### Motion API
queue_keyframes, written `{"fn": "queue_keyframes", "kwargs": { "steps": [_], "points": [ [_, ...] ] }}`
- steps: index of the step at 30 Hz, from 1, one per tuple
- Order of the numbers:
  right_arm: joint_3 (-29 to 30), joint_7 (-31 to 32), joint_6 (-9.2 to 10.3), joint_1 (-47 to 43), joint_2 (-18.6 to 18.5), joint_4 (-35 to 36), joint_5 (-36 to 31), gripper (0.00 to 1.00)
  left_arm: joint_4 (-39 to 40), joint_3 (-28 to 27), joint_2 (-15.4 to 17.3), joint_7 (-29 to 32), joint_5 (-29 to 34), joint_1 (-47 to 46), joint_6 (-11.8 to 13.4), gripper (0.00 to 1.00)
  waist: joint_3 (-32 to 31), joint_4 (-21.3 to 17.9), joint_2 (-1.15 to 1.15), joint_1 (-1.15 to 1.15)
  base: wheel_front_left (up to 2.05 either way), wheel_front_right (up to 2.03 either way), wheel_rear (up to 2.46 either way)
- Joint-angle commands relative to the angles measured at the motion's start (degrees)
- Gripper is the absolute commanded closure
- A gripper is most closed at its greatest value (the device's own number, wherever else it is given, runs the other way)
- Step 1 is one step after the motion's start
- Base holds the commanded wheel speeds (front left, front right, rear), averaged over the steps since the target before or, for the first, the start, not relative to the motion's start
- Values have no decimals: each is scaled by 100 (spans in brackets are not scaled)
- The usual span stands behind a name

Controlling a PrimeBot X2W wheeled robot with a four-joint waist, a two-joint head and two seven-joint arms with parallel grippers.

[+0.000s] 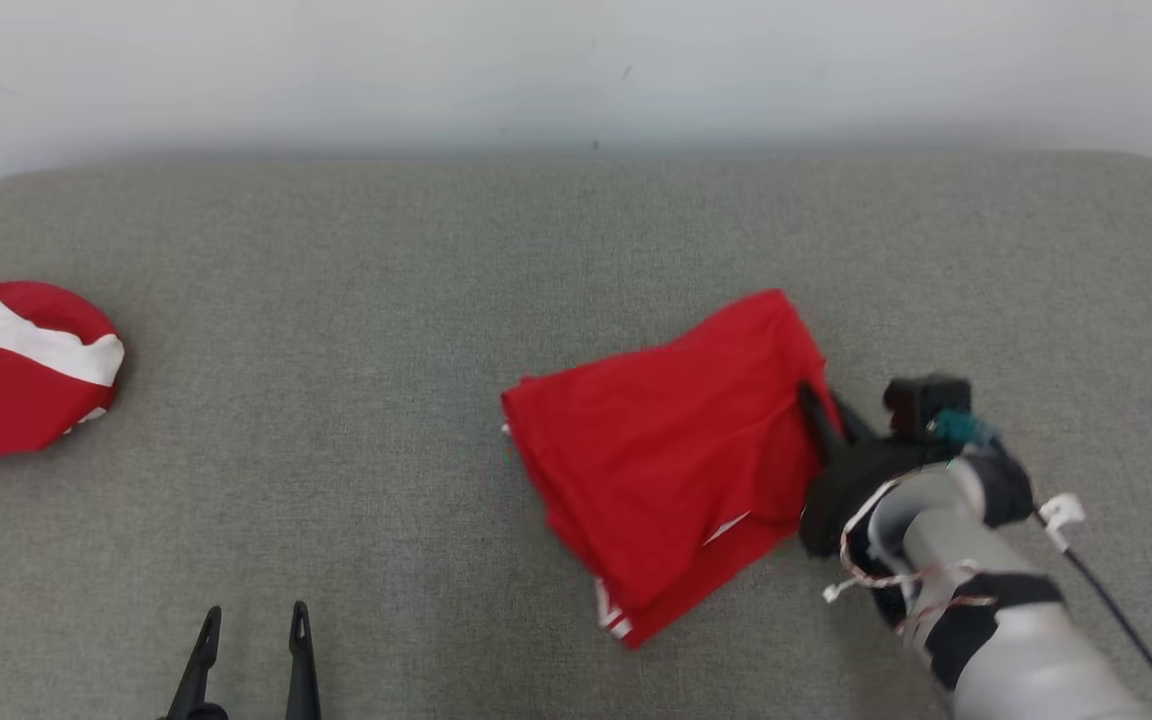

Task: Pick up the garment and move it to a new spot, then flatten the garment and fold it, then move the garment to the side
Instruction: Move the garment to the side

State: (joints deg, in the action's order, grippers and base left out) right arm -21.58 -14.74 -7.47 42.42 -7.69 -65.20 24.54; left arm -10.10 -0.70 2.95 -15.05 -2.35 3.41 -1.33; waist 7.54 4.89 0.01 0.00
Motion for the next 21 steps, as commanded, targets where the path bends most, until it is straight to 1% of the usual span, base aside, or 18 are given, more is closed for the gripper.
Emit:
{"fn": "queue_keyframes", "kwargs": {
  "steps": [1,5,10,14,21],
  "points": [
    [-14,-46,-7,109,-85,12,10,100,40,-9,-9,-18,-35,-79,-8,0,132,-16,-1,0,0,0,0],
    [-53,-46,-7,674,-368,-47,-32,100,179,64,-10,-18,-29,-229,-34,0,482,-108,-1,0,0,0,0],
    [-83,-47,-7,1331,-757,-168,-113,100,515,105,-10,-19,25,-450,-51,0,949,-356,-1,0,0,0,0],
    [12,-49,-7,1894,-994,-285,-149,100,882,81,15,-19,104,-651,-107,0,1420,-697,-1,0,0,0,0],
    [38,-43,-7,2773,-1276,-349,-519,100,1432,-129,239,-18,219,-941,-146,0,2149,-1347,-1,0,0,0,0]
  ]
}}
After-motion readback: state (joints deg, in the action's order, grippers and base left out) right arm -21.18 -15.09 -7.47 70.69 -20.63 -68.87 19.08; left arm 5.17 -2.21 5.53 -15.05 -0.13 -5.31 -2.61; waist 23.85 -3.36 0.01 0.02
